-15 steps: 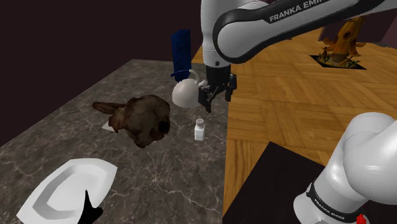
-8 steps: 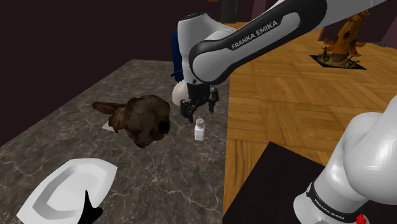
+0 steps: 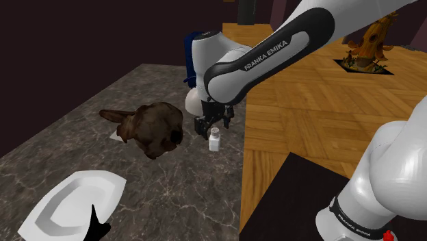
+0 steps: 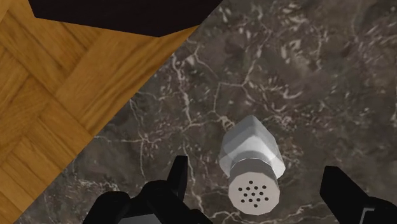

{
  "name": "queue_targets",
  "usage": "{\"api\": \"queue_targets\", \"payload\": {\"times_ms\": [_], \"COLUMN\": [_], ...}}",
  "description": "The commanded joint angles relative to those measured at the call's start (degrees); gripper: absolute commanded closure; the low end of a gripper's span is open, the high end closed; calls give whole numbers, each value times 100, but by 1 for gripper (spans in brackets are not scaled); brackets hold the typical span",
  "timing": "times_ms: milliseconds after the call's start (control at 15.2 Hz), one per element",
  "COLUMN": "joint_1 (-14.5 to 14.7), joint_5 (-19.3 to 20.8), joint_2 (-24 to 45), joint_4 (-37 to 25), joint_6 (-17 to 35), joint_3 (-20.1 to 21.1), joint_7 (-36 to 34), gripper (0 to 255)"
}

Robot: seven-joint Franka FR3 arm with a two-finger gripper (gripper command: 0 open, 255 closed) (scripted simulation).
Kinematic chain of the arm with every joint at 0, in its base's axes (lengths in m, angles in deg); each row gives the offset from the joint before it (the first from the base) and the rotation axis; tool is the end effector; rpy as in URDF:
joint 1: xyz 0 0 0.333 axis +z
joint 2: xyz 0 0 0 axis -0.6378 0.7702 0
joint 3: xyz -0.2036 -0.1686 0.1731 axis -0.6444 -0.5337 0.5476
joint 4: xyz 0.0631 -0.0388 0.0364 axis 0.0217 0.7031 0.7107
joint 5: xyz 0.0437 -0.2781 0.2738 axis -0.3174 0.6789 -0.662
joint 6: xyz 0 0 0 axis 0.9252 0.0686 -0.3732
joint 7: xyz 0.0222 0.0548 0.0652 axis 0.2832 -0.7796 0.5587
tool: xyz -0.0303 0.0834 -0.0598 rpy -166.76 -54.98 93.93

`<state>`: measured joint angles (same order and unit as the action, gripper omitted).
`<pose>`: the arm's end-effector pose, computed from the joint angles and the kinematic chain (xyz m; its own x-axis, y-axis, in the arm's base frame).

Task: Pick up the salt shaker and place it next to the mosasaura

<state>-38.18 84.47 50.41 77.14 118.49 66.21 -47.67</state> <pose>0.4735 0.0761 0.3653 0.9564 -0.2919 0.0069 -0.2910 -0.9510 0.1045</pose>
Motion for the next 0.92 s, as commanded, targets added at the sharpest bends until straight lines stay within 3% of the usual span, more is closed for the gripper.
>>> {"api": "queue_targets", "payload": {"times_ms": [0,330,396,858], "joint_1": [-2,-2,-2,-3], "joint_5": [7,7,7,8], "joint_2": [23,22,22,25], "joint_4": [7,6,6,5], "joint_6": [31,30,30,32], "joint_3": [-1,-1,-1,-2], "joint_7": [-5,-4,-4,-3], "gripper": [0,0,255,255]}}
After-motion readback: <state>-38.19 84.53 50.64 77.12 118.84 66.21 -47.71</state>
